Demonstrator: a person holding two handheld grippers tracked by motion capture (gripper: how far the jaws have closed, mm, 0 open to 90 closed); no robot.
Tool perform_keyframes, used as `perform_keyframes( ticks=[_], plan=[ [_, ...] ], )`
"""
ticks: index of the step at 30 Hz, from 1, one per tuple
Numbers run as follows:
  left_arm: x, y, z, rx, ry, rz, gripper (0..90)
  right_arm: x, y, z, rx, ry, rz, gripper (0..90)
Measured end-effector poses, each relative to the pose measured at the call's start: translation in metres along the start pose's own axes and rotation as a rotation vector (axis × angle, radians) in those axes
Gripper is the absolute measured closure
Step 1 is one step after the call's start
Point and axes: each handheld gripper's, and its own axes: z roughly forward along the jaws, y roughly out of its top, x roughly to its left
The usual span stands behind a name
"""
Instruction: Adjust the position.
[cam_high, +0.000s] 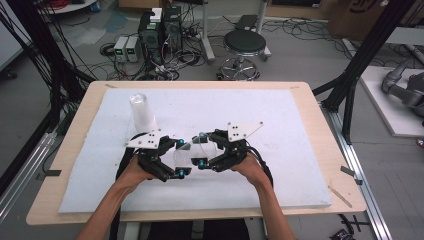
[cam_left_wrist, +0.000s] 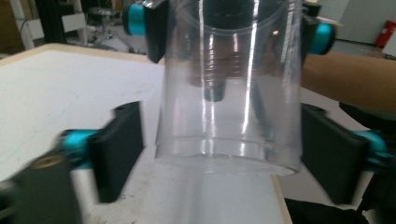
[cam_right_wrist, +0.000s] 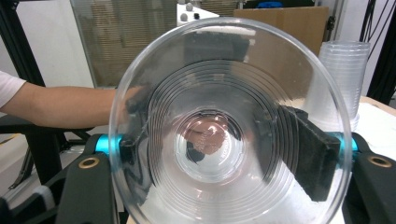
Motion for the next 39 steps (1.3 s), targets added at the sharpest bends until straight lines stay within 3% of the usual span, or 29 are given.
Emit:
perform_keyframes(
  ticks=[3,6,10,14,18,23,27,31,34,39],
  plan=[
    [-0.001,0.0,0.0,-0.002,0.002,0.002,6.8,0.0,0.0,-0.001,0.003,-0.005,0.003,32.8],
    [-0.001,0.0,-0.001,0.013,-0.015,-0.012,6.8,0.0,0.0,-0.002,0.005,-0.007,0.003,32.7],
    [-0.003,-0.001,-0.003,0.069,0.024,-0.024,6.8,-0.001,0.001,-0.004,0.027,-0.023,0.005,32.4],
    [-0.004,-0.007,-0.012,0.101,0.097,-0.034,6.8,-0.003,0.002,-0.01,0.053,-0.056,0.015,32.5],
    [-0.005,-0.017,-0.023,0.128,0.206,-0.038,6.8,-0.006,0.005,-0.014,0.125,-0.128,0.031,32.6],
    [-0.004,-0.03,-0.044,0.121,0.332,-0.073,6.8,-0.01,0.009,-0.018,0.227,-0.208,0.093,32.8],
    [-0.004,-0.04,-0.058,0.111,0.429,-0.087,6.8,-0.015,0.015,-0.017,0.352,-0.316,0.104,33.0],
    [-0.005,-0.053,-0.072,0.074,0.548,-0.099,6.8,-0.018,0.02,-0.014,0.413,-0.392,0.108,33.3],
    [-0.005,-0.06,-0.079,0.068,0.582,-0.118,6.8,-0.021,0.023,-0.01,0.488,-0.456,0.112,33.4],
    [-0.003,-0.064,-0.086,0.054,0.613,-0.137,6.8,-0.027,0.024,-0.006,0.555,-0.52,0.141,33.8]
  ],
)
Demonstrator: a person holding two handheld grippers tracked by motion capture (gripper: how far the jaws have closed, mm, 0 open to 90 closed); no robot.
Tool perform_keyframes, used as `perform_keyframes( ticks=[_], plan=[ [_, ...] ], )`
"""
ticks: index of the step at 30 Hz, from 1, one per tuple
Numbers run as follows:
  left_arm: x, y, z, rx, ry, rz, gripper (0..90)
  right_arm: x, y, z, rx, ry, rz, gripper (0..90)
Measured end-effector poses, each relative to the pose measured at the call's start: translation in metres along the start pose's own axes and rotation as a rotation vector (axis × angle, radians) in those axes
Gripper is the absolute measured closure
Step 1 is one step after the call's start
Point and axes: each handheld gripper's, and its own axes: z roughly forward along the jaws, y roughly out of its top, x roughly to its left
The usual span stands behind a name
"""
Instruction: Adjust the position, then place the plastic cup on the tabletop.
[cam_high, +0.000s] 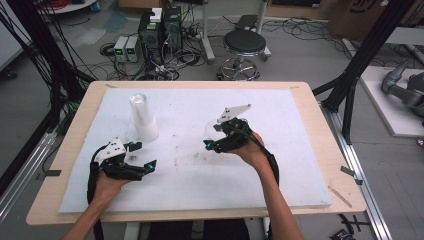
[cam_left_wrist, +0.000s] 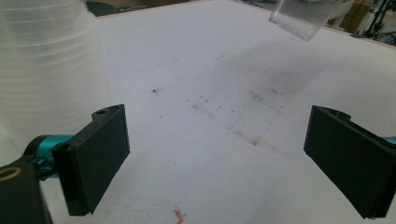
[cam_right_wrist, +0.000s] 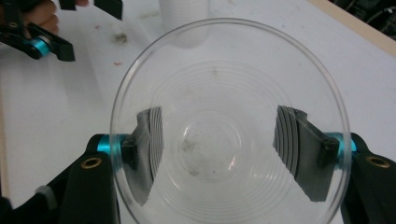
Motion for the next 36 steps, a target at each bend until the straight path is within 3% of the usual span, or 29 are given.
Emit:
perform_keyframes(
  ticks=[6,18,26,36],
  plan=[
    [0.004,-0.004,-0.001,-0.033,0.012,-0.031,6.9,-0.003,0.002,0.002,0.052,-0.041,0.021,34.0],
    [0.006,-0.005,-0.001,-0.038,0.028,-0.018,7.4,-0.005,0.001,0.003,0.056,-0.044,0.027,34.0],
    [0.007,-0.008,-0.001,-0.034,0.027,-0.031,7.4,-0.006,0.002,0.007,0.072,-0.047,0.029,34.0],
    [0.009,-0.009,-0.002,-0.048,0.016,-0.036,7.4,-0.008,-0.004,0.019,0.105,-0.069,0.044,33.9]
  ],
)
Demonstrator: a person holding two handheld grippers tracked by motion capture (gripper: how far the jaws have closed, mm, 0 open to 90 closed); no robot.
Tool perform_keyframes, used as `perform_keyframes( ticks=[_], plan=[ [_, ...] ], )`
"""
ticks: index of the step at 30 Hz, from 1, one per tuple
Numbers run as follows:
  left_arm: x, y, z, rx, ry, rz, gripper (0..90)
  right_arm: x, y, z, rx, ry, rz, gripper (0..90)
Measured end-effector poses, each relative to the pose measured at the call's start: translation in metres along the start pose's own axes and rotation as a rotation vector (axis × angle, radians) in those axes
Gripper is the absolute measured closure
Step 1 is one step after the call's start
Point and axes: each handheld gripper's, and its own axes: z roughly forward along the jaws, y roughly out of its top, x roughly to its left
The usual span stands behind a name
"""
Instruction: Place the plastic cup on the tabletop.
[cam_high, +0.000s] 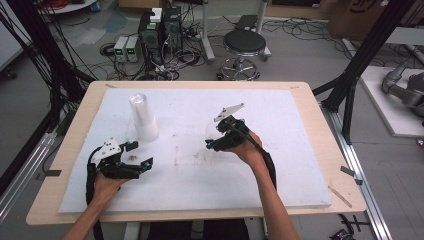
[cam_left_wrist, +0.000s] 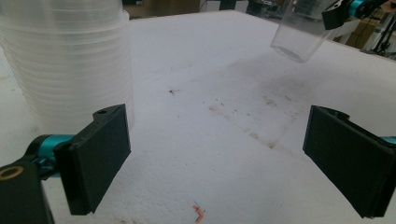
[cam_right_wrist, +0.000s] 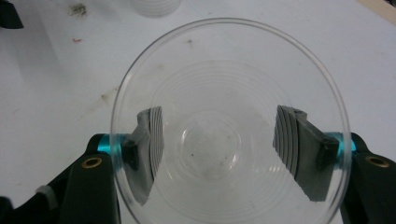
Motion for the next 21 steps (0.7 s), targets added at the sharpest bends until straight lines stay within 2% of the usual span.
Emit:
perform_keyframes(
  ticks=[4,11,17,21],
  plan=[
    [0.0,0.0,0.0,-0.004,-0.004,0.0,7.4,0.0,-0.002,0.011,0.018,0.005,0.011,34.0],
    [-0.001,0.0,0.0,0.002,-0.002,0.009,7.4,-0.002,-0.001,0.028,0.065,-0.017,-0.005,33.9],
    [-0.001,0.0,0.0,0.004,0.001,0.01,7.4,0.0,-0.002,0.04,0.087,-0.016,-0.009,33.8],
    [-0.002,0.0,0.001,0.006,0.005,0.014,7.4,0.0,-0.001,0.045,0.07,-0.015,-0.008,34.0]
  ],
)
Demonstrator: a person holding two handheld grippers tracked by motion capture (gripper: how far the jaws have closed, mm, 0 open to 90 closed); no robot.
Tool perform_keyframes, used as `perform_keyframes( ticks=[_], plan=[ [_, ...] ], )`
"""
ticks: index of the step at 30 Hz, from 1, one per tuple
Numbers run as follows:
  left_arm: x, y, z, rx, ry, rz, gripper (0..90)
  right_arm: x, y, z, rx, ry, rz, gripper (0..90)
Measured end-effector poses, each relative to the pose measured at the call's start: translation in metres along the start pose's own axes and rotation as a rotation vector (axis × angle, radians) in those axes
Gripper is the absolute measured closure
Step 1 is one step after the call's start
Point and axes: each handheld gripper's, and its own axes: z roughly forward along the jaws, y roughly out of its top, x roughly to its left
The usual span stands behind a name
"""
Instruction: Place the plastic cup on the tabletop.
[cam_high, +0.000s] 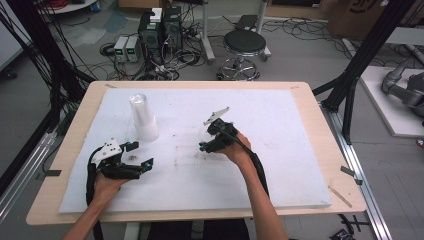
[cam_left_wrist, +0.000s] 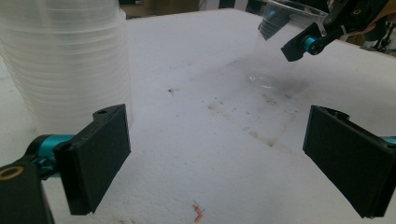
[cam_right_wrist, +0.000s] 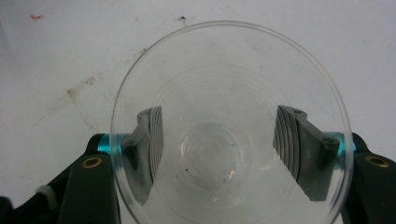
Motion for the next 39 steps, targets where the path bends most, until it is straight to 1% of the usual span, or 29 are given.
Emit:
perform_keyframes(
  ticks=[7,10,12,14,15,18,19,21,22,23,24,25,29,33,35,39],
  plan=[
    [0.0,0.0,0.0,0.002,0.004,0.004,7.4,0.001,0.0,0.005,-0.016,-0.012,0.0,33.0],
    [-0.001,0.0,0.0,0.005,0.0,0.009,7.4,0.0,-0.001,0.007,-0.015,-0.009,0.004,27.9],
    [-0.001,0.0,0.0,0.007,-0.001,0.009,7.4,0.0,-0.001,0.01,-0.006,-0.005,0.006,21.6],
    [-0.001,0.0,0.0,0.005,-0.002,0.009,7.4,0.001,-0.002,0.013,0.0,-0.016,0.011,18.8],
    [-0.001,0.0,0.0,0.004,-0.002,0.008,7.4,0.001,-0.002,0.013,-0.001,-0.013,0.01,17.5],
    [0.0,0.0,0.0,0.002,-0.002,0.006,7.4,0.001,-0.004,0.016,-0.011,-0.006,0.012,16.7],
    [0.0,0.0,0.0,0.002,-0.001,0.008,7.4,0.002,-0.004,0.016,-0.006,0.0,0.018,16.7],
    [0.0,0.0,0.0,0.002,-0.002,0.008,7.4,0.001,-0.006,0.016,-0.003,-0.016,0.012,16.6],
    [0.0,0.0,0.0,-0.001,-0.001,0.006,7.4,0.001,-0.007,0.016,-0.009,-0.014,0.014,16.6],
    [0.0,0.0,0.0,-0.002,-0.001,0.006,7.4,0.001,-0.007,0.015,-0.013,-0.015,0.021,16.6],
    [0.0,0.0,0.0,-0.004,0.001,0.002,7.4,0.001,-0.008,0.014,-0.019,-0.02,0.017,16.6],
    [0.0,0.0,0.0,-0.002,0.001,0.006,7.4,0.002,-0.009,0.012,-0.026,-0.018,0.025,16.3],
    [0.0,0.0,-0.001,-0.005,0.001,0.005,7.4,0.003,-0.015,0.007,-0.052,-0.014,0.026,15.4],
    [0.0,0.0,-0.001,-0.005,-0.001,0.006,7.4,0.006,-0.024,-0.001,-0.089,-0.007,0.033,14.7],
    [0.0,0.0,0.0,-0.005,0.0,0.006,7.4,0.006,-0.03,-0.006,-0.108,-0.015,0.035,14.6],
    [-0.001,0.0,0.0,-0.003,0.004,0.007,7.4,0.003,-0.044,-0.016,-0.143,-0.021,0.052,14.6]
  ],
)
